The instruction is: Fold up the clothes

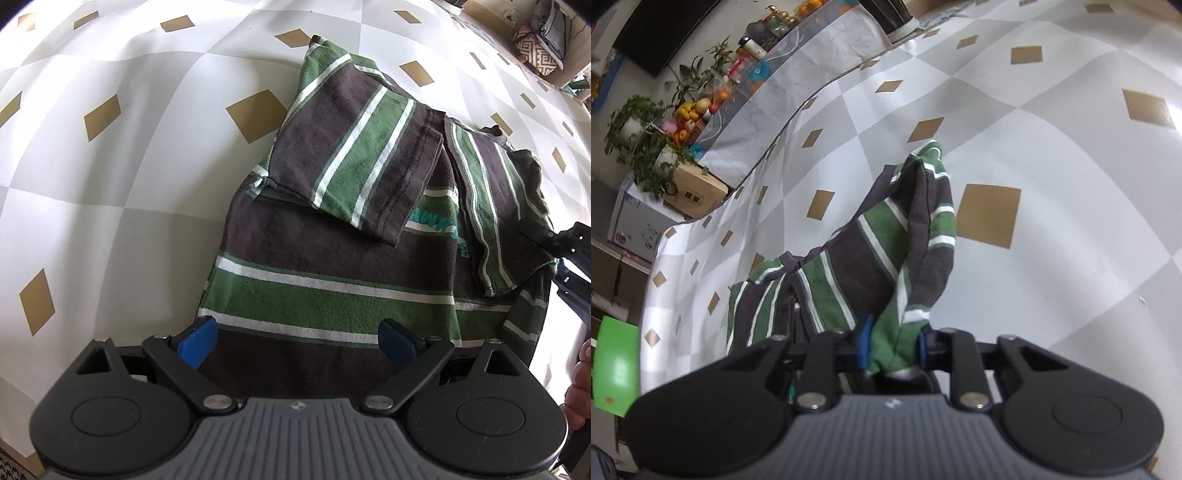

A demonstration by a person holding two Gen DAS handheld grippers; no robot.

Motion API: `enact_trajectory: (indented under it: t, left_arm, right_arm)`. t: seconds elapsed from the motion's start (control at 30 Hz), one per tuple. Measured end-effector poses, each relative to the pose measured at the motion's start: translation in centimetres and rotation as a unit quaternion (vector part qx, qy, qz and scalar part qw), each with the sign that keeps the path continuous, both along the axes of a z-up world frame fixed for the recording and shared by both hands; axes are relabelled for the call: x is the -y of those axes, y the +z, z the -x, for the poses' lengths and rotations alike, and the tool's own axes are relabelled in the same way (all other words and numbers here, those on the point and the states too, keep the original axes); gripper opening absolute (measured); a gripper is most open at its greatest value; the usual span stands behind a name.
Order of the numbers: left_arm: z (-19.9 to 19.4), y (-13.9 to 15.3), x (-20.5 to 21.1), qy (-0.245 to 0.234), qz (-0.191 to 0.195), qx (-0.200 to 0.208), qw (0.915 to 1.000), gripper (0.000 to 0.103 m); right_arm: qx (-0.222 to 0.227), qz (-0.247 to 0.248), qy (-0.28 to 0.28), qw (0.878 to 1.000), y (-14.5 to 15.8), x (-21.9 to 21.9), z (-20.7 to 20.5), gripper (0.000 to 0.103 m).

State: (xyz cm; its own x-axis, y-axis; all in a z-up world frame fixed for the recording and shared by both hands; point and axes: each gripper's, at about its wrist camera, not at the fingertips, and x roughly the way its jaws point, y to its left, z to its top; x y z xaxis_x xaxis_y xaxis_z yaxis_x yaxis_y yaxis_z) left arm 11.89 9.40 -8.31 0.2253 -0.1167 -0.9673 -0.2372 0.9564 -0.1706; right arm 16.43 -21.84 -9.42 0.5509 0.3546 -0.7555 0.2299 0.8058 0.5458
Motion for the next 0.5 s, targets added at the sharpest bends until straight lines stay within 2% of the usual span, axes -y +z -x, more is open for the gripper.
enact_trajectory:
  t: [0.23,0.5]
  left_arm:
    - [0.5,0.0,-0.8,0.023,0.013,-0.003,0.9996,0.093]
    - [1.5,0.8,-0.9,0.048,0.029,-0.011,0.9984,0.093]
  right_arm:
    - [0.056,0.040,0.040,0.997,3.4,-2.8,-0.1,0.014]
    - [0.130,0.072,0.122,0.981,7.3,-8.5,-0.2,0.014]
